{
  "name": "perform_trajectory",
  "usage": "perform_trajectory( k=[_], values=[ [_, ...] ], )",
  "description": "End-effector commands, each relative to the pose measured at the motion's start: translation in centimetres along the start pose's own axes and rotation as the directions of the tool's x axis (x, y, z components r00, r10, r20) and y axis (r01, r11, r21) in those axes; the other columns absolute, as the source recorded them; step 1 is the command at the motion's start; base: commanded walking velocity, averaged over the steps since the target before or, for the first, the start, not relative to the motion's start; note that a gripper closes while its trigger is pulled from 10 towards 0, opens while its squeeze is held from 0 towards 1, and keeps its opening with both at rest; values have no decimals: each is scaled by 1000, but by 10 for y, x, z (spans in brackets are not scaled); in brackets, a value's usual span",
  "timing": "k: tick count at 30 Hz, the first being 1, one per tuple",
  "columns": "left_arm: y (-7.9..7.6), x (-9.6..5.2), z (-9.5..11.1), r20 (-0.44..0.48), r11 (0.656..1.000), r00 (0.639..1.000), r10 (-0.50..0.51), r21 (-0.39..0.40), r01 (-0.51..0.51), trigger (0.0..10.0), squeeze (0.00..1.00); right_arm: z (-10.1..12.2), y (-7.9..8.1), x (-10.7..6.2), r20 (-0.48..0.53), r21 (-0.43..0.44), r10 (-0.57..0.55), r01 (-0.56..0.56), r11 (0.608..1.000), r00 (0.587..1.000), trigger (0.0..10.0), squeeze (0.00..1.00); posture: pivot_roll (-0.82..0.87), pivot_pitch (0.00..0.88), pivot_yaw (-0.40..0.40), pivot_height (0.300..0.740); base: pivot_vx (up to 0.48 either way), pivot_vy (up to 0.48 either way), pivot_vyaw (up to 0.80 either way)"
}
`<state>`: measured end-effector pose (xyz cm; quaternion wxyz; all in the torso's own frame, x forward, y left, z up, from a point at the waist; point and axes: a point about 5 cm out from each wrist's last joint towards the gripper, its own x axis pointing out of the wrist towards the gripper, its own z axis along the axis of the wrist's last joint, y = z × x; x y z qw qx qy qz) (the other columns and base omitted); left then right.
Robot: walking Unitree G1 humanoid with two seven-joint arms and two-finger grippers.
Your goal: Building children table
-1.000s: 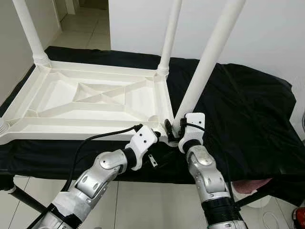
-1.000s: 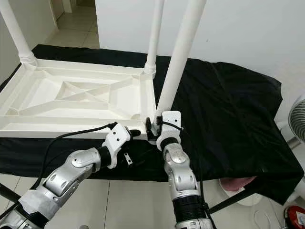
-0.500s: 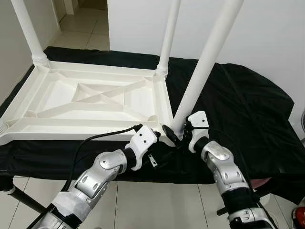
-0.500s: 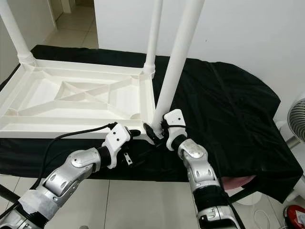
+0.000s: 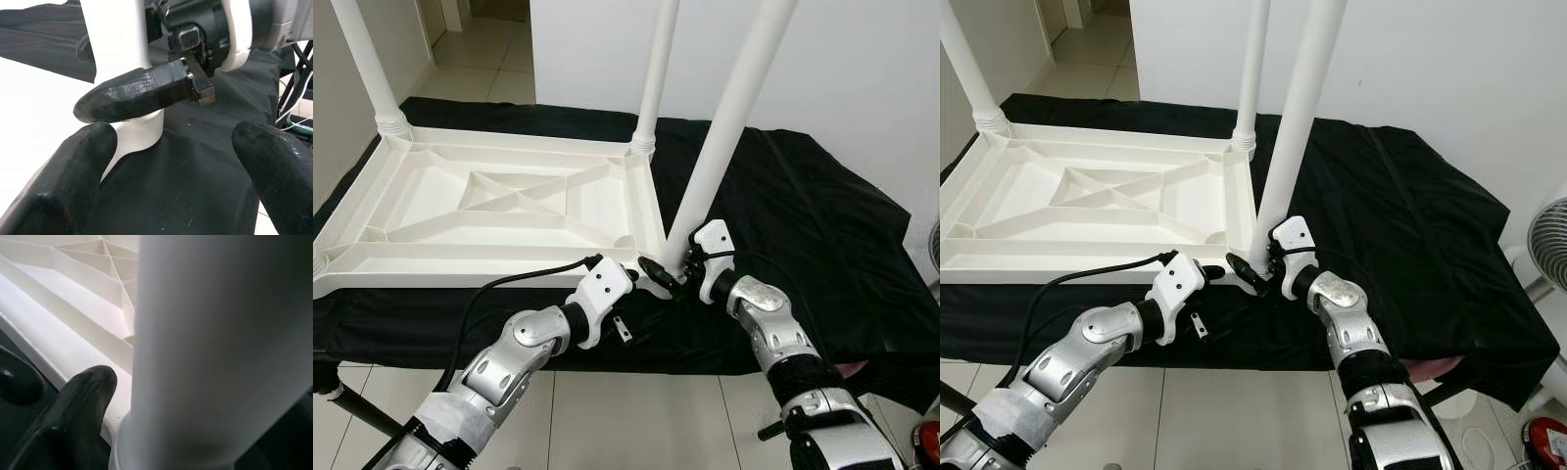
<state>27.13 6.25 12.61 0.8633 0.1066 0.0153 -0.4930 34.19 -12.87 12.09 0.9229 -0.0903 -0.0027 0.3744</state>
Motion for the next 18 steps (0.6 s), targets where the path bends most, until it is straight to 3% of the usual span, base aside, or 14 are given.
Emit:
perform_trajectory(
  k=[1, 3, 4, 13, 14, 18],
  values=[
    [-9, -1, 2, 1, 990, 990, -143, 15, 143, 10000, 0, -5, 1, 1, -27, -19, 40, -40, 999, 999, 1412, 0, -4, 0, -93, 740, 0, 0, 0],
    [-9, -1, 2, 2, 990, 990, -142, 14, 142, 10000, 0, -6, 1, 1, -27, -19, 42, -42, 999, 999, 1412, 0, -4, 0, -93, 740, 0, 0, 0],
    [-9, -1, 2, 2, 990, 990, -139, 13, 139, 10000, 0, -7, 1, 0, -31, -20, 44, -45, 999, 999, 0, 0, -4, 0, -93, 740, 0, 0, 0],
    [-12, 0, 0, 2, 990, 990, -142, 7, 142, 10000, 0, -12, -1, -4, -25, -7, 57, -57, 998, 998, 0, 0, -6, 0, -94, 740, 0, 0, 0],
    [-13, 0, 0, 1, 989, 989, -145, 6, 145, 10000, 0, -15, -1, -5, -29, 3, 54, -54, 999, 998, 10000, 0, -10, 0, -93, 740, 0, 0, 0],
    [-13, 1, 1, 3, 989, 989, -149, 6, 149, 10000, 0, -18, -1, -7, -35, 28, 25, -24, 999, 999, 10000, 0, -16, 0, -92, 740, 0, 0, 0]
  ],
)
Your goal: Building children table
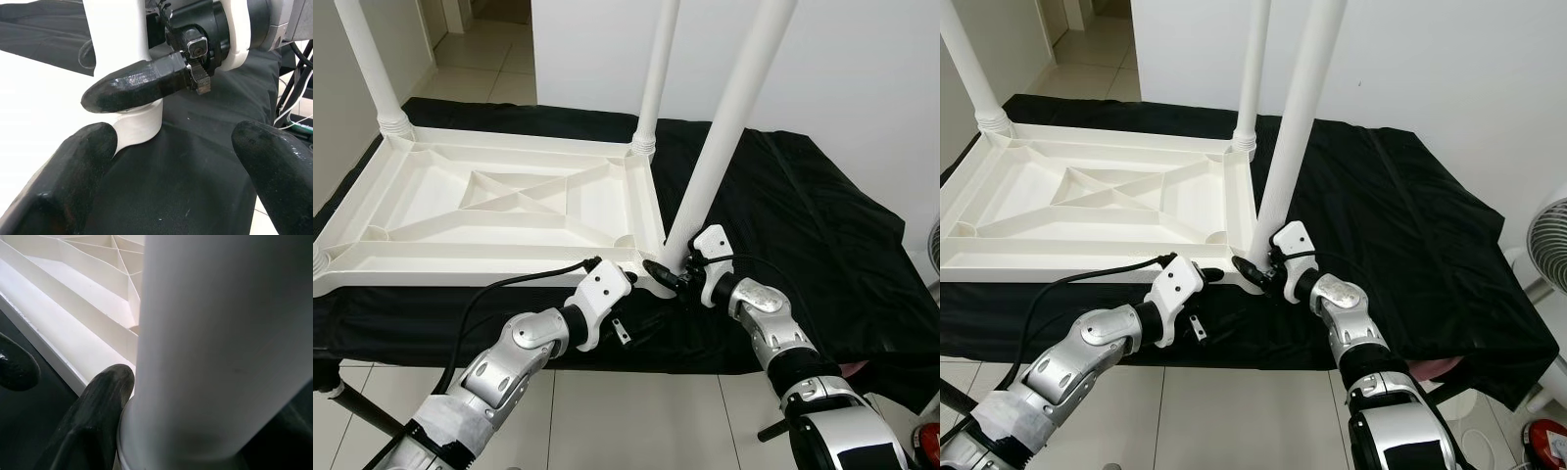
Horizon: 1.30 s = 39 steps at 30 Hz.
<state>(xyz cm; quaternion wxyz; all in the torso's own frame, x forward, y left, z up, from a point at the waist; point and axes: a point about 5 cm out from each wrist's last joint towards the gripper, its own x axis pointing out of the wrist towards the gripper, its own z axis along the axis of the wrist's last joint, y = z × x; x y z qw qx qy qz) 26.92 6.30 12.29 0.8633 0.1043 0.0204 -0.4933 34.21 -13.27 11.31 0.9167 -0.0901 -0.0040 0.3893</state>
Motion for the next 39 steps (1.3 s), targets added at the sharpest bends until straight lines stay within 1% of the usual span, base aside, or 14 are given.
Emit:
perform_trajectory(
  k=[1, 6, 8, 14, 16, 18, 19, 21, 25, 29, 32, 36, 37, 39],
  values=[
    [-11, 2, 4, 9, 989, 989, -148, 15, 148, 10000, 0, -10, -1, -6, -45, 14, -29, 29, 999, 999, 10000, 0, -16, 0, -92, 740, 0, 0, 0],
    [-11, 3, 3, 8, 988, 988, -152, 17, 152, 10000, 0, -11, -8, -9, -75, 25, -183, 185, 982, 980, 10000, 0, -29, 0, -86, 740, 0, 0, 0],
    [-11, 4, 3, 8, 988, 988, -153, 18, 153, 10000, 0, -10, -9, -9, -71, 30, -213, 215, 976, 975, 10000, 0, -30, 0, -86, 740, 0, 0, 0],
    [-9, 4, 3, 6, 988, 988, -155, 26, 155, 10000, 0, -6, -5, -13, -46, 73, -313, 315, 946, 949, 10000, 0, -34, 0, -83, 740, 0, 0, 0],
    [-9, 4, 5, 16, 987, 987, -158, 20, 158, 10000, 0, -5, 2, -14, -43, 91, -357, 359, 929, 933, 10000, 0, -41, 0, -79, 740, 0, 0, 0],
    [-9, 4, 6, 20, 987, 987, -162, 20, 161, 10000, 0, -4, 9, -15, -52, 137, -439, 442, 886, 897, 10000, 0, -46, 0, -74, 740, 0, 0, 0],
    [-9, 4, 6, 20, 987, 987, -162, 20, 161, 10000, 0, -4, 9, -15, -52, 137, -439, 442, 886, 897, 10000, 0, -46, 0, -74, 740, 0, 0, 0],
    [-8, 5, 5, 13, 986, 987, -162, 27, 162, 10000, 0, -4, 16, -16, -72, 163, -507, 512, 843, 859, 10000, 0, -52, 0, -72, 740, 0, 0, 0],
    [-5, 5, 4, 8, 988, 988, -154, 30, 154, 10000, 0, -2, 29, -14, -90, 198, -543, 549, 812, 835, 10000, 0, -55, 0, -70, 740, 0, 0, 0],
    [-3, 5, 5, 10, 988, 988, -152, 32, 152, 10000, 0, 0, 32, -14, -103, 199, -576, 585, 786, 811, 10000, 0, -53, 0, -73, 740, 0, 0, 0],
    [-1, 5, 6, 12, 989, 989, -144, 35, 144, 10000, 0, 6, 33, -13, -111, 190, -632, 641, 744, 767, 10000, 0, -48, 0, -80, 740, 0, 0, 0],
    [-1, 5, 6, 13, 989, 990, -141, 36, 140, 10000, 0, 11, 35, -12, -102, 184, -640, 647, 740, 761, 10000, 0, -48, 0, -80, 740, 0, 0, 0],
    [-1, 5, 6, 15, 990, 990, -139, 33, 139, 10000, 0, 13, 35, -12, -92, 203, -633, 637, 743, 768, 10000, 1000, -41, 0, -84, 740, 0, 0, 0],
    [-4, 5, 5, 15, 989, 989, -144, 30, 144, 10000, 0, 16, 34, -15, -66, 222, -604, 602, 767, 794, 10000, 1000, -47, 0, -82, 740, 0, 0, 0]
  ],
)
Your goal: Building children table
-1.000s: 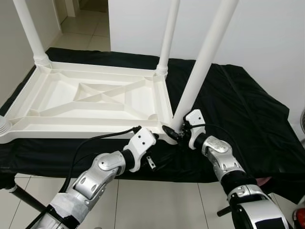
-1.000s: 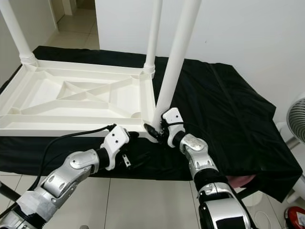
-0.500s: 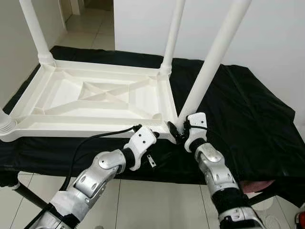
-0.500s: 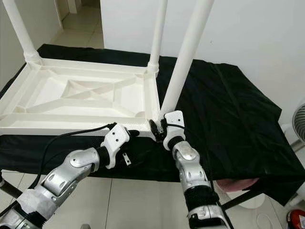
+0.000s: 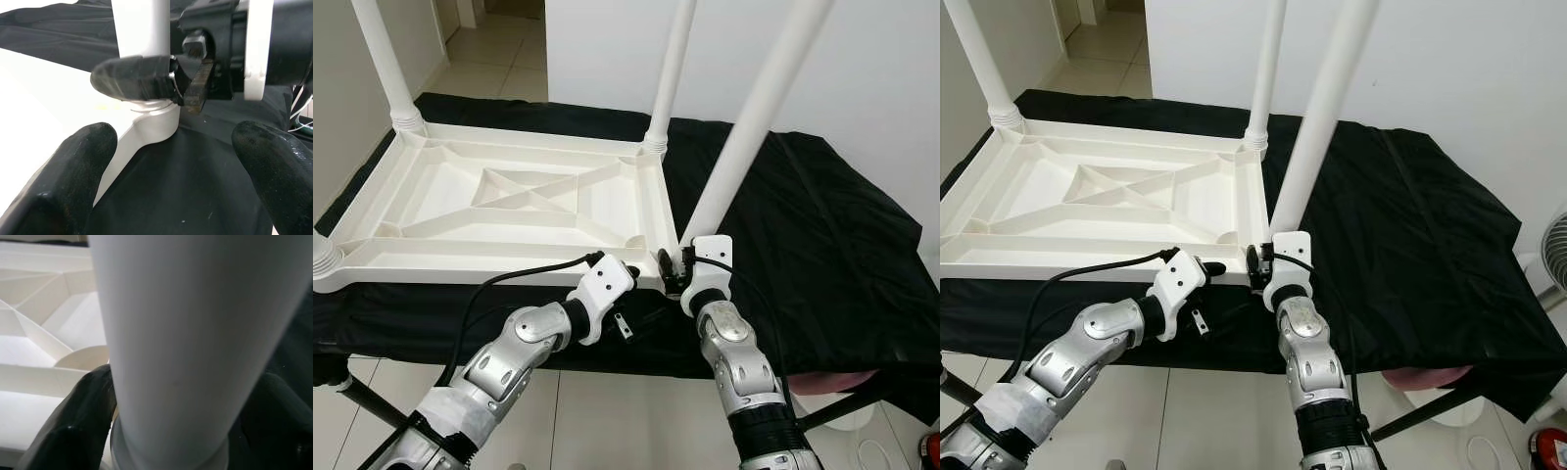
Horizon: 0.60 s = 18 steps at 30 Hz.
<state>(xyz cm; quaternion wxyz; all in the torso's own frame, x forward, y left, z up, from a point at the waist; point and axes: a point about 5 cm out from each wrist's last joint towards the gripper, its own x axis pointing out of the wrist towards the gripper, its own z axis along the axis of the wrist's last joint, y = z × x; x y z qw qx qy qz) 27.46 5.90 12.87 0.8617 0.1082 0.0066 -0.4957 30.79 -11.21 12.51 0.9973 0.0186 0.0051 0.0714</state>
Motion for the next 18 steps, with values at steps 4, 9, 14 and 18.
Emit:
perform_trajectory(
  k=[4, 9, 14, 18],
  values=[
    [-8, 1, -1, -3, 989, 989, -147, 10, 147, 10000, 0, 3, -8, -3, -3, 7, 78, -78, 997, 997, 10000, 1000, -48, 0, -84, 740, 0, 0, 0],
    [-7, 2, 0, 0, 990, 990, -141, 13, 141, 10000, 0, 8, -9, -3, -1, -8, 199, -199, 980, 980, 10000, 0, -49, 0, -83, 740, 0, 0, 0],
    [-7, 1, 0, 1, 990, 990, -142, 13, 142, 10000, 0, 14, -17, -4, 14, -120, 385, -381, 917, 923, 10000, 0, -50, 0, -80, 740, 0, 0, 0],
    [-7, 0, 1, 3, 990, 990, -144, 13, 144, 10000, 0, 17, -25, 1, 13, -157, 449, -441, 884, 894, 10000, 0, -47, 0, -77, 740, 0, 0, 0]
  ],
)
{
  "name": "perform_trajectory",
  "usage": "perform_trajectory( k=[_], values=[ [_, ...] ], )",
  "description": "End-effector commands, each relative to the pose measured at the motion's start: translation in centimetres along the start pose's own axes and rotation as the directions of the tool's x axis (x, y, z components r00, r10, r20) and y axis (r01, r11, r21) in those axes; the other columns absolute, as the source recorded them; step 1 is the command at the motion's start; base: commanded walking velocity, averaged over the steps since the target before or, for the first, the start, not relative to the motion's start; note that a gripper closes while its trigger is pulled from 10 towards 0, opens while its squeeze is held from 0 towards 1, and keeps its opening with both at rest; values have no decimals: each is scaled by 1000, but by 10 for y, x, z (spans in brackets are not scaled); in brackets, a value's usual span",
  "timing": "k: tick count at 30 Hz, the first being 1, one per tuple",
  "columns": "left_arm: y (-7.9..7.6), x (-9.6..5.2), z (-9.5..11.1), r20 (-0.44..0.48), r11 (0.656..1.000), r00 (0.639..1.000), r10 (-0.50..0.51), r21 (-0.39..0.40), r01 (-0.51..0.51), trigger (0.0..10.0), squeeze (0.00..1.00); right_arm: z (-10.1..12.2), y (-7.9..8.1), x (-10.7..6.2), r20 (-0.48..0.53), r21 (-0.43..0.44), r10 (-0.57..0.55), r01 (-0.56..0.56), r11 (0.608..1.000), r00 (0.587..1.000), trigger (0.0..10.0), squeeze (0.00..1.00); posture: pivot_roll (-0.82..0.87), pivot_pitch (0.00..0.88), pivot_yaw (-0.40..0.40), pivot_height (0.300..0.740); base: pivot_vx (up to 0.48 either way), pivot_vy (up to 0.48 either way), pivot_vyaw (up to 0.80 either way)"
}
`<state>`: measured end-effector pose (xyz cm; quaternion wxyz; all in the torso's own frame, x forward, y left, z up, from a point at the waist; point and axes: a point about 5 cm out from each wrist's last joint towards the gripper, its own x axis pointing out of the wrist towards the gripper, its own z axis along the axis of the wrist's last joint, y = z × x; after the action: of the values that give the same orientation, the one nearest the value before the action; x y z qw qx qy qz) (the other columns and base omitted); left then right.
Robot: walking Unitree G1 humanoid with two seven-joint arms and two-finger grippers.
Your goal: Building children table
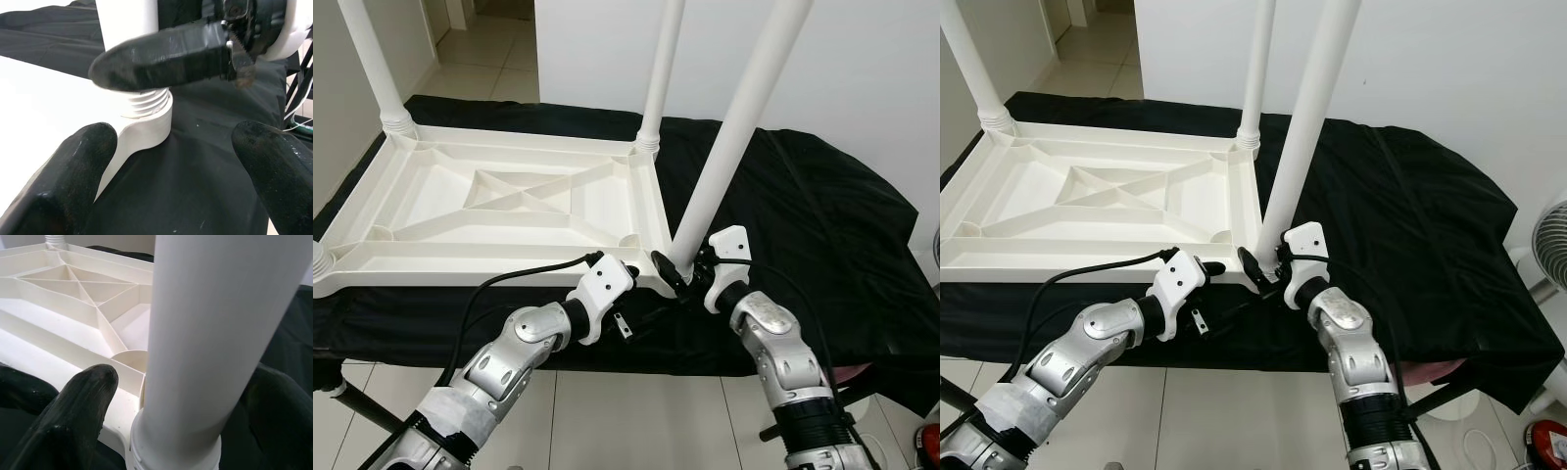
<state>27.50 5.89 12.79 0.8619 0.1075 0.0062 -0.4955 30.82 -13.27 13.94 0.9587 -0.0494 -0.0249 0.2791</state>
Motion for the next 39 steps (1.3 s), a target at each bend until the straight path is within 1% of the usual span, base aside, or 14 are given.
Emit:
perform_trajectory(
  k=[1, 4, 6, 11, 13, 14, 15, 17, 19, 20, 32, 33, 37, 39],
  values=[
    [-7, 0, 2, 2, 989, 990, -144, 13, 144, 10000, 0, 1, -6, 1, 8, -11, 39, -39, 999, 999, 10000, 0, -47, 0, -77, 740, 0, 0, 0],
    [-11, -1, 3, 12, 987, 987, -158, 2, 158, 10000, 0, 1, -16, 6, 4, -22, 112, -112, 994, 994, 10000, 0, -41, 0, -78, 740, 0, 0, 0],
    [-11, -1, 3, 12, 987, 987, -158, 2, 158, 10000, 0, 1, -16, 6, 4, -22, 112, -112, 994, 994, 10000, 0, -41, 0, -78, 740, 0, 0, 0],
    [-16, -5, 12, 79, 978, 980, -182, -94, 189, 10000, 0, -4, -22, 14, -7, -18, 193, -193, 981, 981, 10000, 0, -30, 0, -74, 740, 0, 0, 0],
    [-16, -5, 15, 97, 978, 981, -170, -107, 180, 10000, 0, -6, -23, 17, -16, -21, 214, -214, 977, 977, 10000, 0, -30, 0, -74, 740, 0, 0, 0],
    [-15, -5, 16, 98, 979, 981, -167, -104, 177, 10000, 0, -7, -24, 18, -26, -19, 225, -226, 974, 974, 9569, 0, -26, 0, -75, 740, 0, 0, 0],
    [-15, -5, 16, 98, 979, 981, -167, -104, 177, 10000, 0, -7, -24, 18, -26, -19, 225, -226, 974, 974, 9569, 0, -26, 0, -75, 740, 0, 0, 0],
    [-13, -5, 16, 96, 980, 982, -165, -100, 175, 10000, 0, -14, -24, 22, -59, -20, 254, -255, 967, 965, 3176, 0, -25, 0, -73, 740, 0, 0, 0],
    [-13, -5, 17, 96, 980, 982, -165, -100, 175, 10000, 0, -15, -24, 22, -68, -20, 257, -259, 966, 964, 3176, 0, -25, 0, -73, 740, 0, 0, 0],
    [-13, -5, 17, 96, 980, 982, -165, -99, 174, 10000, 0, -18, -25, 23, -77, -9, 266, -268, 963, 961, 0, 0, -22, 0, -72, 740, 0, 0, 0],
    [-12, -8, 17, 86, 980, 983, -163, -105, 171, 10000, 0, -31, -29, 22, -108, 1, 291, -293, 956, 951, 0, 0, -14, 0, -75, 740, 0, 0, 0],
    [-11, -8, 16, 81, 980, 983, -164, -101, 171, 10000, 0, -31, -29, 22, -101, 3, 283, -284, 959, 954, 10000, 0, -14, 0, -77, 740, 0, 0, 0],
    [-11, -8, 14, 69, 982, 984, -162, -89, 168, 10000, 0, -31, -29, 21, -86, 13, 267, -267, 964, 960, 10000, 0, -16, 0, -77, 740, 0, 0, 0],
    [-9, -8, 11, 57, 985, 987, -147, -79, 151, 10000, 0, -32, -29, 19, -79, 12, 220, -220, 975, 972, 10000, 0, -22, 0, -76, 740, 0, 0, 0]
  ],
)
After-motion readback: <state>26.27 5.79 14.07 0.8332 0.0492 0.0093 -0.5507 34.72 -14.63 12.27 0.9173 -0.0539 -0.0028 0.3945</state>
